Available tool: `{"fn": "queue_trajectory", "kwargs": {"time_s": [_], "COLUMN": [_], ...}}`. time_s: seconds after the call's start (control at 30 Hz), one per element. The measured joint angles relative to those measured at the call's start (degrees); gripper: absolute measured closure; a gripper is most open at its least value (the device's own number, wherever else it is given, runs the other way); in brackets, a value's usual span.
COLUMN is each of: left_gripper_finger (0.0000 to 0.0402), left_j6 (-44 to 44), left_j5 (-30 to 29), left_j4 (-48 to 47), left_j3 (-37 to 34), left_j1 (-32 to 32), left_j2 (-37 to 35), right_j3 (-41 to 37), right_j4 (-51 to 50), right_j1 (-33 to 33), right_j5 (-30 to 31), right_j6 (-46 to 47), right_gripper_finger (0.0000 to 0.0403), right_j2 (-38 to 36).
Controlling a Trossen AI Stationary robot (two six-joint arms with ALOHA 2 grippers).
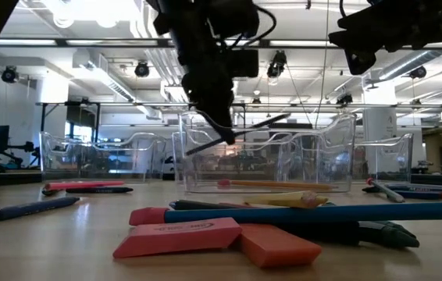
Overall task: Sort crayons/erasers/pens/pencils in bins
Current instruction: Put the left green pencil into the bottom transparent bin, then put the top black pen into the top left transparent bin
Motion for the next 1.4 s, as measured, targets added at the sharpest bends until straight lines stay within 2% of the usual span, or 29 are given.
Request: {"fn": "queue_trajectory", "kwargs": {"time_s": [0.5,0.7,0.83,0.97,1.2,1.4], "left_gripper_finger": [0.0391,0.0391,0.0388,0.0366,0.0297,0.026], "left_j6": [1.71,2.52,2.25,2.02,1.47,0.54], "left_j5": [-0.61,-0.57,0.12,0.89,0.96,0.93], "left_j4": [-0.55,4.45,4.03,4.37,4.43,3.82], "left_j3": [-0.5,0.18,-0.17,-0.3,-0.06,0.74], "left_j1": [2.05,3.37,4.0,4.2,4.2,3.83], "left_j2": [-1.98,-1.83,-1.51,-1.51,-1.6,-6.8], "right_j3": [0.07,0.07,0.07,0.07,0.07,0.07], "right_j4": [0.21,0.3,0.43,0.4,0.36,0.21], "right_j1": [0.0,0.0,0.0,-0.01,0.0,0.0], "right_j5": [0.16,0.55,0.59,0.59,0.59,0.55], "right_j6": [0.06,0.1,0.12,0.06,0.14,0.14], "right_gripper_finger": [0.0266,0.0266,0.0266,0.0266,0.0266,0.0266], "right_j2": [0.0,0.02,0.02,0.02,0.04,0.07]}}
